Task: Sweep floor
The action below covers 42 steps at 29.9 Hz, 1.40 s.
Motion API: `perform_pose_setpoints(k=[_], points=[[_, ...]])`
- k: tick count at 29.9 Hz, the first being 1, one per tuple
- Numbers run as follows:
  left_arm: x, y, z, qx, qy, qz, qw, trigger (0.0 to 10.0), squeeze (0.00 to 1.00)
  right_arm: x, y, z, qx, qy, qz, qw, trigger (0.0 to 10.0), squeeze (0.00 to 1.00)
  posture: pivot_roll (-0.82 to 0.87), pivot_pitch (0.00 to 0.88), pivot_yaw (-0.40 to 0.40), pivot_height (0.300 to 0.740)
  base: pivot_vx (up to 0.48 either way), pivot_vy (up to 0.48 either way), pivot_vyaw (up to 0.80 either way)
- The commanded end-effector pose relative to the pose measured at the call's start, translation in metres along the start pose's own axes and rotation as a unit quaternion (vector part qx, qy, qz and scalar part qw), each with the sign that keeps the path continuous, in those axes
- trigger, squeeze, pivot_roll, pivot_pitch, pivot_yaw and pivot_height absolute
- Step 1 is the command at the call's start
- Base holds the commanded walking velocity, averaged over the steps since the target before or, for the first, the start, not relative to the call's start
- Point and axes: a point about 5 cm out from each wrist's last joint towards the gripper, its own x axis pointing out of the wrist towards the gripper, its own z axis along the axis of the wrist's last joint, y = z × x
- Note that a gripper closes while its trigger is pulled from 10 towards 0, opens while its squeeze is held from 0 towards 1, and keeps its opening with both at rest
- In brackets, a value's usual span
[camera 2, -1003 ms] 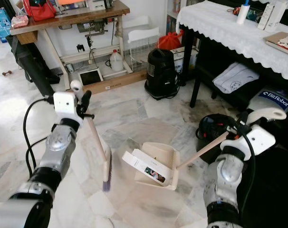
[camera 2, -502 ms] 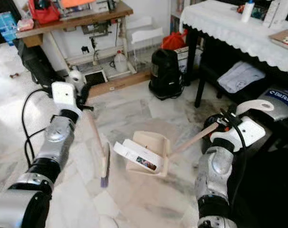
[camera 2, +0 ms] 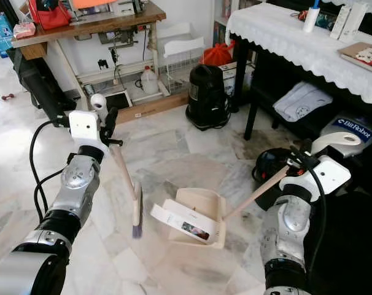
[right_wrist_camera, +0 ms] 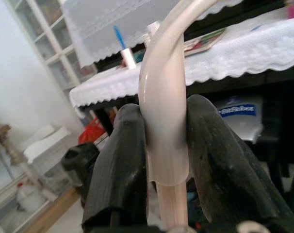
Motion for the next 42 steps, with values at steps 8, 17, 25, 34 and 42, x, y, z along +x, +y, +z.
perform_pose_setpoints(k=[8,17,25,34,42], points=[[-0.01,0.016,0.001,0.033,-0.016,0.017,0.999,10.0,0.0,-0.001,0.016,0.006,0.016,-0.014,0.032,0.999,10.0,0.0,0.06,0.0,0.011,0.74,0.0,0.0,0.8],[-0.009,0.015,0.0,0.032,-0.008,0.021,0.999,10.0,0.0,0.002,0.017,0.008,0.016,-0.016,0.035,0.999,10.0,0.0,0.07,0.0,0.002,0.74,0.0,0.0,0.8],[-0.016,0.006,-0.005,0.025,0.004,0.016,1.0,10.0,0.0,-0.001,0.02,0.008,0.016,-0.011,0.041,0.999,10.0,0.0,0.06,0.0,0.003,0.74,0.0,0.0,0.8],[-0.022,0.012,-0.006,0.028,0.004,0.029,0.999,10.0,0.0,-0.001,0.022,0.009,0.018,-0.009,0.045,0.999,10.0,0.0,0.07,0.004,-0.011,0.74,0.0,0.0,0.8],[-0.026,0.012,-0.005,0.028,0.003,0.033,0.999,10.0,0.0,-0.003,0.025,0.007,0.02,-0.002,0.05,0.999,10.0,0.0,0.07,0.009,-0.018,0.74,0.0,0.0,0.8]])
